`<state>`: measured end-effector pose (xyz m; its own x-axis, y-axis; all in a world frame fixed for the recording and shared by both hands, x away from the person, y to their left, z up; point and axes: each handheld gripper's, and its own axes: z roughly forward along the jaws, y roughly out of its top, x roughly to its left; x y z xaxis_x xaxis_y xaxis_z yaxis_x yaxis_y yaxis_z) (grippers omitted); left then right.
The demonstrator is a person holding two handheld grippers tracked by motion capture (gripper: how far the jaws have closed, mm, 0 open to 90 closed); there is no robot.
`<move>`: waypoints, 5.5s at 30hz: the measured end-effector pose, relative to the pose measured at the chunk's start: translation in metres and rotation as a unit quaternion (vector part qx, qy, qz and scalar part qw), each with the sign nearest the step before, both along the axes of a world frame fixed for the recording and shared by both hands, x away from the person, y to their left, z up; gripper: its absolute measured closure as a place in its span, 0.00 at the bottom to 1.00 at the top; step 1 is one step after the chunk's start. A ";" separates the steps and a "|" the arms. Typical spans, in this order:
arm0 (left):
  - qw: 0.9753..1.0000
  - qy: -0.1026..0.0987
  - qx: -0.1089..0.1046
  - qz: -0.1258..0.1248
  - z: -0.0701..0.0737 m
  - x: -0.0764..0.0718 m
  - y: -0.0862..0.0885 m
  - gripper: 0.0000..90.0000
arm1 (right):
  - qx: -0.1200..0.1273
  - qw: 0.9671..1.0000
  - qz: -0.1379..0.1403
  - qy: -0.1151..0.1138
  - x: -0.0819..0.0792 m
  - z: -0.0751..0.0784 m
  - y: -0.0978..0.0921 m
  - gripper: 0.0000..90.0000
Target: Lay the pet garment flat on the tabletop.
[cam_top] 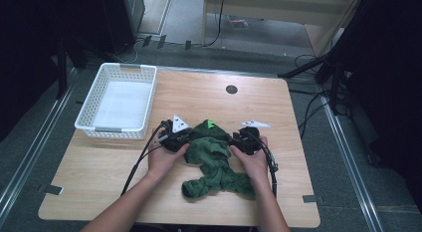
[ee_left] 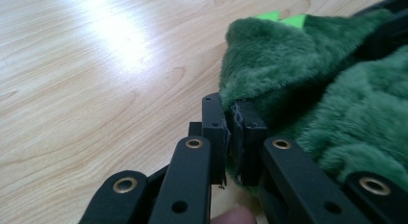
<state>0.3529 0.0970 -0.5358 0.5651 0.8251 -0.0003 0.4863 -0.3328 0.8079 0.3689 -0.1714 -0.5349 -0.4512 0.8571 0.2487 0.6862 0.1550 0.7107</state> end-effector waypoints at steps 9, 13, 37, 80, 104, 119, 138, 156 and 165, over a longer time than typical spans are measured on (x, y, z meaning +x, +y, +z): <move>0.999 0.029 -0.023 0.033 -0.003 0.009 -0.004 0.98 | 0.003 0.998 0.061 -0.005 -0.003 0.013 -0.015 0.51; 0.998 0.034 -0.040 0.031 -0.003 0.010 -0.005 0.98 | 0.007 0.995 0.092 -0.034 -0.009 0.017 -0.011 0.42; 0.999 0.040 0.016 0.024 -0.004 0.020 0.006 0.97 | -0.030 0.999 0.035 -0.028 0.020 0.002 0.031 1.00; 0.999 0.048 -0.025 -0.003 -0.001 0.034 -0.022 0.87 | -0.033 0.998 0.039 -0.028 0.033 -0.009 0.051 0.92; 0.998 0.059 -0.026 0.023 -0.013 0.039 -0.024 0.92 | -0.011 0.997 0.049 -0.060 -0.044 0.023 0.004 0.91; 0.996 0.067 -0.013 0.064 -0.008 0.065 -0.035 0.92 | -0.033 0.999 0.006 0.002 -0.031 0.005 -0.043 0.76; 0.993 0.020 -0.107 0.043 0.014 0.066 -0.022 0.86 | -0.039 0.997 0.052 -0.030 -0.071 0.017 0.042 0.54; 0.997 0.076 0.018 0.000 -0.001 0.086 -0.072 0.96 | -0.030 0.995 0.094 0.014 -0.077 -0.004 0.044 0.84; 0.996 0.075 0.041 0.021 0.001 0.106 -0.080 1.00 | -0.034 0.992 0.121 0.028 -0.089 0.000 0.054 0.88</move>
<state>0.4584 0.0169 -0.5347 0.5285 0.8488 -0.0142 0.6143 -0.3709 0.6964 0.2799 -0.1172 -0.5346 -0.6333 0.7404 0.2251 0.6612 0.3666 0.6546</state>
